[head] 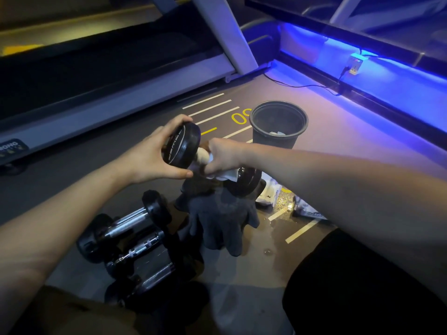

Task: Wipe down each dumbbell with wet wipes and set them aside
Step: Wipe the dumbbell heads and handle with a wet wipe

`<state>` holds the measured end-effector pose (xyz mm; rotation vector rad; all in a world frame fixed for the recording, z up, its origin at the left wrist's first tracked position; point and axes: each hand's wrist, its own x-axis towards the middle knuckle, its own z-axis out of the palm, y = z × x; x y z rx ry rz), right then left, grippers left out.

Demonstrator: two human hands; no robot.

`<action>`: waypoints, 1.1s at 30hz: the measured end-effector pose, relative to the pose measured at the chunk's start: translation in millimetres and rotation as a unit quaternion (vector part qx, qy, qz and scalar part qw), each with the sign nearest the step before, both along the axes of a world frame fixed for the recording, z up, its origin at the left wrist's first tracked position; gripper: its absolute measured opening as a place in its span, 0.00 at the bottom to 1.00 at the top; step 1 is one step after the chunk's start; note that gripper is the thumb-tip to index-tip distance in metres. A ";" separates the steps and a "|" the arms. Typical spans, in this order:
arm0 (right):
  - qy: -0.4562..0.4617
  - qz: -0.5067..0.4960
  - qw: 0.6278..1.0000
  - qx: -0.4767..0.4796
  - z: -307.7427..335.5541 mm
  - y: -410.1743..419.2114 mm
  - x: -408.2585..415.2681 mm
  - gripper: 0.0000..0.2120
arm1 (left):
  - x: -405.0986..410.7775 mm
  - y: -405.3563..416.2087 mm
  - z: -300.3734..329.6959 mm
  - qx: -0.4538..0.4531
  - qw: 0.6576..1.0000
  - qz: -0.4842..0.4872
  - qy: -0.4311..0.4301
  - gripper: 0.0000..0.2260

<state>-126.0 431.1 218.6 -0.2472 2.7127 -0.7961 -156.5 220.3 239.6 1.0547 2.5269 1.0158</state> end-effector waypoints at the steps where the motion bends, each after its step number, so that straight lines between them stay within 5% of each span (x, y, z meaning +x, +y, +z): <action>1: -0.020 0.004 1.000 -0.004 0.5 0.2 -3.1 0.10 | 0.4 -1.0 0.0 0.001 1.000 -0.001 -0.002 0.47; 7: -0.155 0.004 0.983 -0.100 -0.6 5.0 -11.5 0.20 | 5.8 0.1 4.1 -0.017 0.999 -0.017 0.031 0.46; 11: -0.041 -0.031 0.999 -0.016 -0.9 -1.5 -1.1 0.10 | -0.1 0.8 2.4 -0.010 0.999 -0.015 0.030 0.45; 18: 0.162 -0.099 0.982 0.013 -29.5 -6.2 29.7 0.13 | -0.5 4.7 -1.1 0.002 1.000 0.002 0.025 0.46; 33: 0.091 -0.022 0.980 0.173 -18.7 13.3 18.7 0.10 | 1.7 -3.6 -3.1 0.018 1.000 0.012 -0.011 0.46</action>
